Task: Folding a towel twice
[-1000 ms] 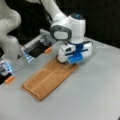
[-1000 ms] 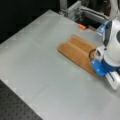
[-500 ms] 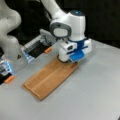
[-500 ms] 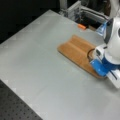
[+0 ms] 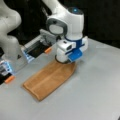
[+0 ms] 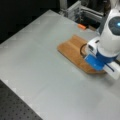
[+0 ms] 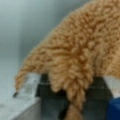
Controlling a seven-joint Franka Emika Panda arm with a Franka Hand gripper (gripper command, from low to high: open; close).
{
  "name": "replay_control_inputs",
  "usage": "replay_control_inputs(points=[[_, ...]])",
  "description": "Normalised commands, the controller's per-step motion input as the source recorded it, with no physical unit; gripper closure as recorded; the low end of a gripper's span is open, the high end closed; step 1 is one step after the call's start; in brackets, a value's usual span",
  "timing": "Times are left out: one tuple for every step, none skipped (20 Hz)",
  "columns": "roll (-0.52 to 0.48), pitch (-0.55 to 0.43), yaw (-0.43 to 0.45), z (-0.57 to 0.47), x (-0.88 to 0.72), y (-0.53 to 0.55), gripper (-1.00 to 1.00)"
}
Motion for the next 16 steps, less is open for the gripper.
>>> replay_control_inputs(points=[[0.109,0.152,0.057,0.19,-0.08,-0.58,1.00],[0.113,0.141,0.045,0.17,-0.08,-0.54,1.00],[0.113,0.124,0.033,0.14,-0.08,-0.46,1.00],[0.109,0.103,0.012,0.10,-0.07,-0.33,1.00],[0.107,0.093,0.005,0.09,-0.07,-0.31,1.00],[0.124,0.119,0.032,0.08,-0.07,-0.27,1.00],[0.123,0.121,0.037,0.07,-0.07,-0.24,1.00],[0.129,0.125,0.046,0.06,-0.08,-0.25,1.00],[0.134,0.122,0.047,0.06,-0.07,-0.28,1.00],[0.133,0.114,0.037,0.06,-0.06,-0.30,1.00],[0.130,0.103,0.022,0.06,-0.05,-0.27,1.00],[0.143,0.103,0.045,0.06,-0.05,-0.32,1.00],[0.143,0.098,0.044,0.06,-0.05,-0.33,1.00],[0.149,0.101,0.074,0.07,-0.06,-0.37,1.00],[0.146,0.097,0.070,0.07,-0.06,-0.36,1.00],[0.147,0.095,0.076,0.08,-0.08,-0.42,1.00]])
